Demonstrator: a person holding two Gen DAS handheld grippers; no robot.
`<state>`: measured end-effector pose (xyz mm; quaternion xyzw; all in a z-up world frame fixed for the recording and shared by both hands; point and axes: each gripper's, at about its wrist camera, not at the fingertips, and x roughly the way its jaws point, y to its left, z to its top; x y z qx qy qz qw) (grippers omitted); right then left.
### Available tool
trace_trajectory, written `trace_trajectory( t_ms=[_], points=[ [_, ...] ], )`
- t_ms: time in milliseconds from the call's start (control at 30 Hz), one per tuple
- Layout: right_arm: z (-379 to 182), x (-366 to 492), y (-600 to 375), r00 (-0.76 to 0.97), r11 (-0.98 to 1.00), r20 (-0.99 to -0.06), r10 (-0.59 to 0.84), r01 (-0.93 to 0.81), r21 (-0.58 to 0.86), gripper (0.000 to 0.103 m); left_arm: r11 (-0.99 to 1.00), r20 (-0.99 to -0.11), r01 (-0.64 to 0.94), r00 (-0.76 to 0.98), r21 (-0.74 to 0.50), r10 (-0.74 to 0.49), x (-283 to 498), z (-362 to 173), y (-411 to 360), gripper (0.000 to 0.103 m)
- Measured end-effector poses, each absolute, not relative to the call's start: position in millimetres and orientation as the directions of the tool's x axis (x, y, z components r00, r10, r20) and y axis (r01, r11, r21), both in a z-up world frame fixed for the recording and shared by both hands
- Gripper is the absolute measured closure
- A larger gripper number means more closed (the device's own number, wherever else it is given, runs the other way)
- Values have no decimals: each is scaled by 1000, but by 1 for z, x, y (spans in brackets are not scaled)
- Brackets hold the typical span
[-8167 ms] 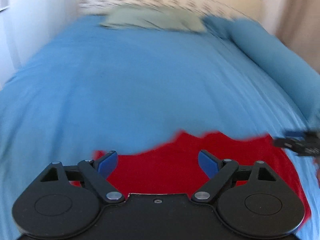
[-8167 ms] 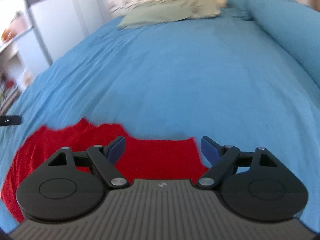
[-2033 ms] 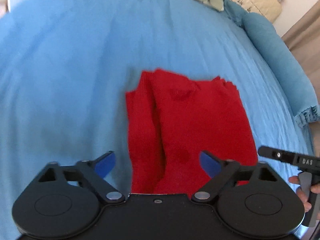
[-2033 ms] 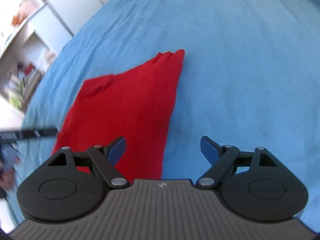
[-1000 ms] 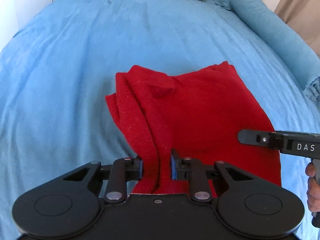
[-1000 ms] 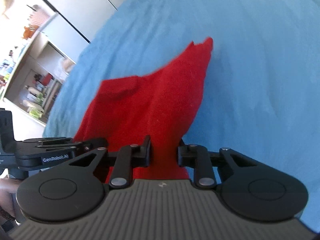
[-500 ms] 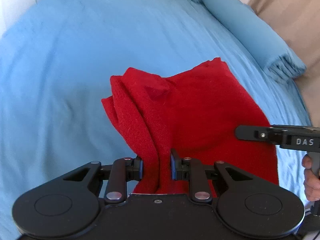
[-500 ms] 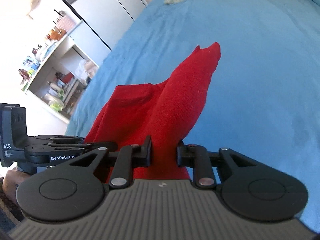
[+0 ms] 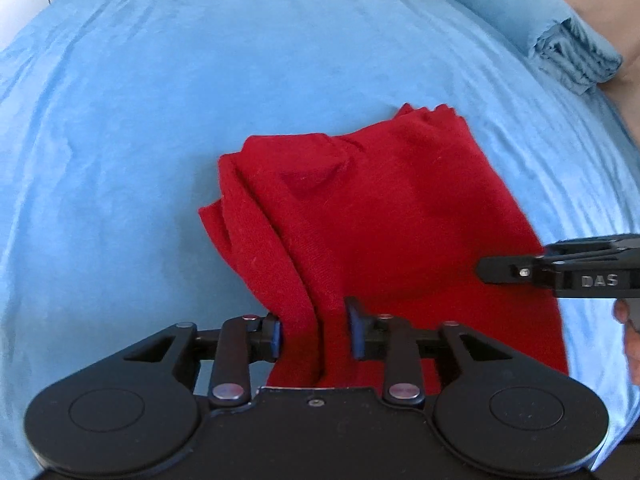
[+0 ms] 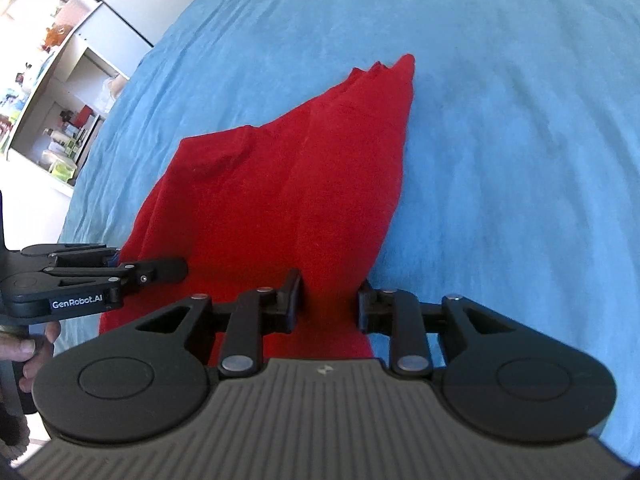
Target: Fold small clothes
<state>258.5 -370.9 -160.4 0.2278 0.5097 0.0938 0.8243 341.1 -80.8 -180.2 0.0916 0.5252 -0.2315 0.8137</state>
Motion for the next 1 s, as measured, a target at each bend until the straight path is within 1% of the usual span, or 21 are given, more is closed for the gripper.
trace_trajectory(
  t_ms=[33, 67, 100, 133, 167, 200, 233, 300, 400, 500, 600, 667, 800, 867, 1000],
  points=[
    [-160, 257, -371, 465, 885, -799, 381, 66, 461, 56, 878, -897, 473, 351, -78, -269, 341, -179, -82, 50],
    [-159, 254, -371, 467, 890, -799, 378, 54, 452, 48, 883, -897, 467, 365, -55, -248, 340, -177, -84, 44],
    [-156, 252, -372, 469, 897, -803, 369, 49, 440, 33, 891, -895, 454, 390, -17, -216, 339, -172, -84, 31],
    [-150, 252, -372, 467, 907, -812, 349, 51, 419, 24, 897, -889, 442, 419, 19, -187, 334, -167, -81, 17],
    [-142, 254, -370, 475, 912, -813, 336, 50, 406, 11, 901, -876, 431, 453, 51, -167, 331, -159, -81, 13],
    [-136, 255, -367, 492, 915, -805, 330, 42, 401, 4, 903, -865, 424, 476, 67, -159, 329, -153, -77, 7],
    [-125, 251, -367, 518, 920, -793, 321, 28, 391, 1, 905, -860, 418, 487, 76, -152, 327, -148, -74, 7],
    [-110, 247, -362, 541, 931, -788, 294, 23, 364, 0, 911, -869, 403, 477, 87, -128, 325, -148, -70, 7],
    [-103, 240, -352, 528, 955, -817, 232, 34, 293, 0, 922, -879, 370, 470, 116, -78, 324, -163, -67, 7],
    [-115, 241, -342, 504, 969, -846, 171, 68, 236, 0, 939, -877, 333, 473, 87, -87, 324, -177, -57, 7],
    [-137, 237, -338, 493, 977, -861, 120, 94, 190, 0, 939, -861, 334, 500, 86, -99, 320, -193, -54, 4],
    [-151, 232, -337, 501, 984, -860, 100, 80, 161, 0, 939, -842, 334, 527, 78, -117, 316, -198, -49, 2],
    [-161, 224, -335, 551, 987, -831, 76, 79, 143, 0, 950, -819, 311, 552, 26, -158, 316, -204, -42, 0],
    [-163, 222, -337, 560, 981, -824, 87, 94, 167, 0, 954, -809, 301, 563, 9, -170, 316, -206, -41, 0],
    [-160, 219, -336, 598, 978, -797, 83, 105, 181, 0, 953, -764, 300, 624, 43, -161, 305, -195, -43, 2]
  ],
)
